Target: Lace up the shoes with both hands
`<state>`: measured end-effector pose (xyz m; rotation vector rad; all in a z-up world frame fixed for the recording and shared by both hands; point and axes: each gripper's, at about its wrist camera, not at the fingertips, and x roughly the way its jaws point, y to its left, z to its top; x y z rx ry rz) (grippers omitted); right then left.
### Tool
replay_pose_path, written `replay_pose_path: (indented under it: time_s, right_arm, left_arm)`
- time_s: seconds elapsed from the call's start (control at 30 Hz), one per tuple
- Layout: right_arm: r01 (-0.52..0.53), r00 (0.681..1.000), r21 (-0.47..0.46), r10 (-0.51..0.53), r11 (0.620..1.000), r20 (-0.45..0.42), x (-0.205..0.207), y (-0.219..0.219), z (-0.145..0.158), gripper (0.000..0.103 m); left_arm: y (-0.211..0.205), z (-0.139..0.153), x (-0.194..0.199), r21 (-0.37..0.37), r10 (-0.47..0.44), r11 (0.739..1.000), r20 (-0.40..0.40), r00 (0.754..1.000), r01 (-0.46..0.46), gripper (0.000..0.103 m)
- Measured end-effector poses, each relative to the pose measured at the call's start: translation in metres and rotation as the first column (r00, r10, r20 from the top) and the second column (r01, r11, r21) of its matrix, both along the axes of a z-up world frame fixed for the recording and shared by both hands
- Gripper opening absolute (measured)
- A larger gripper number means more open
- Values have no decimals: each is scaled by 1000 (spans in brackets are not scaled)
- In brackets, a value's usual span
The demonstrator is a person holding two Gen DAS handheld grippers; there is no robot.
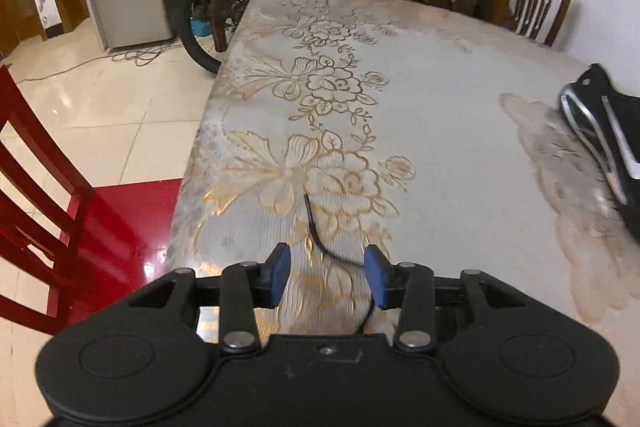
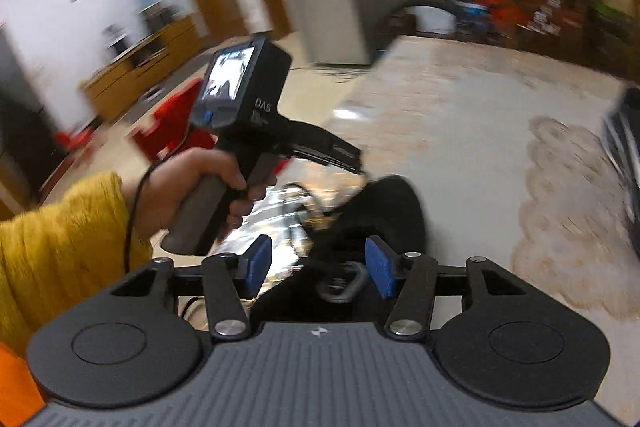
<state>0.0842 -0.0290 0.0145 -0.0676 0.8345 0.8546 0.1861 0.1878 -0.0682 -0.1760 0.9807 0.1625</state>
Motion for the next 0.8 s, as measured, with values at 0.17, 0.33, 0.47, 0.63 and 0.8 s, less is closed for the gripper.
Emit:
replay_pose_path:
  time_s: [0.17,0.33,0.47,0.63,0.8]
  right_arm:
    - [70,998,-17,-70,997,-4,1,2,-4,55]
    - [127,991,-15,-127,992,-45,12,3,-8,55]
    - [189,980,-6,-189,982,-62,15,-6,-6,55]
    - [187,978,-6,-186,982,-92,22,-18,-12,55]
    - [159,986,21,-157,987,-64,18,-25,-9,56]
  left_arm:
    - [-6,-14,9,84,-27,996,12,1000,26,29]
    - [-8,-16,5,70,-106,992,59,993,102,1]
    - [5,5,-17,-16,-122,992,144,982,126,1]
    - [14,74,-76,-75,-113,988,246,963,135,1]
    - [-14,138,-139,-57,-176,977,322,930,204,1]
